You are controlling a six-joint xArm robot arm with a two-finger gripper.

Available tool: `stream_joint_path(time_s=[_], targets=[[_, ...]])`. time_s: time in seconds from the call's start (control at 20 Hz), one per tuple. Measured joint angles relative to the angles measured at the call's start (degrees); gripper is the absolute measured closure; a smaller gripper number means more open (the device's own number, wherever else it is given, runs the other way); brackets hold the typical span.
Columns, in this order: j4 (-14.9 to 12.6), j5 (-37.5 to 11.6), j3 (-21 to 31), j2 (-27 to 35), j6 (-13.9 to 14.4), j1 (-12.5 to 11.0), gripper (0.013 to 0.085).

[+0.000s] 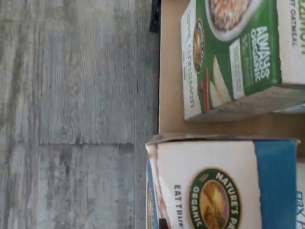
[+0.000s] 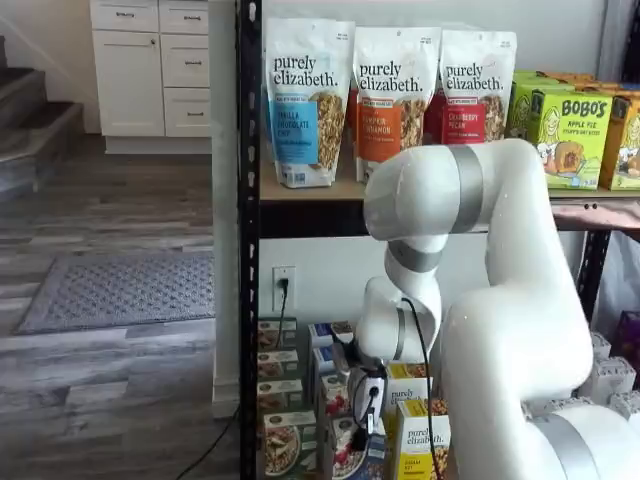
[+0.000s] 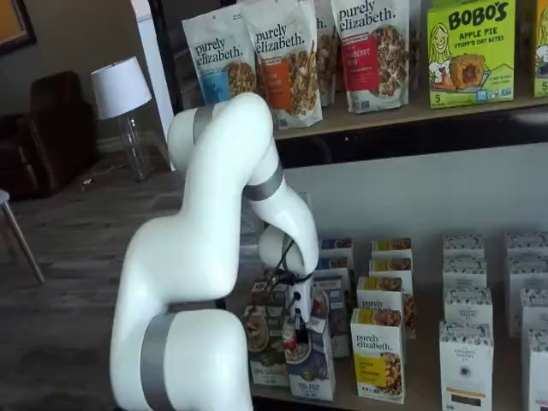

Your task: Pick up the blue and white box that is on the bottom shelf, the second box from the left

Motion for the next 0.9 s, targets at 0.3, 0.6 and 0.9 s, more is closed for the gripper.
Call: stream_joint_path(time_s=[0.3, 0.6, 0.9], targets=[[1.9, -0.9, 6.1, -5.1, -0.5, 1.4, 0.0530], [3.1, -1.1, 11.3, -9.9, -0.2, 2.8, 0.0530], [2.5, 0.4, 17.0, -16.4, 1.8, 4.2, 0.0530]])
